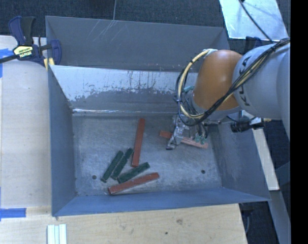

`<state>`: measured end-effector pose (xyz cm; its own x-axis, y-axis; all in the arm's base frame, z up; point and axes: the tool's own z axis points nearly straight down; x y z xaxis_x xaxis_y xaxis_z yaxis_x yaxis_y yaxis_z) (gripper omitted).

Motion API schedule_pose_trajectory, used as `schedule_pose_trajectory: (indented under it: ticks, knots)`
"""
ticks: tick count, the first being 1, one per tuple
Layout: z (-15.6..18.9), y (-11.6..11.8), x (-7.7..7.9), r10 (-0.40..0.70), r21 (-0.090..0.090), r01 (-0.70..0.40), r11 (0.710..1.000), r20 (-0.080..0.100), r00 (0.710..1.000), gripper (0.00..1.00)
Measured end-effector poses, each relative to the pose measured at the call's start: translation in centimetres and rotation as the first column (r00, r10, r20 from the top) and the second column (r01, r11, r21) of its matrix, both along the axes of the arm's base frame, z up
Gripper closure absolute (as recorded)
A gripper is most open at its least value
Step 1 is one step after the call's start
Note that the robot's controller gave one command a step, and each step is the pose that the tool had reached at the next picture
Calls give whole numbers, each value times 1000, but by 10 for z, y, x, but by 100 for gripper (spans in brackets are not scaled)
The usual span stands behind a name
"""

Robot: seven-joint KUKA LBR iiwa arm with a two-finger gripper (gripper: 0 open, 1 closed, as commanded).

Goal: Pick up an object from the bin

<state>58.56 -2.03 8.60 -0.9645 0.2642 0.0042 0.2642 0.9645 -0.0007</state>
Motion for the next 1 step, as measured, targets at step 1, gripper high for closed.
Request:
schedule_pose_trajectory:
  ticks: [1]
  knots:
    - [24, 0, 0, 1, 0, -1, 1000, -1, 1000, 100]
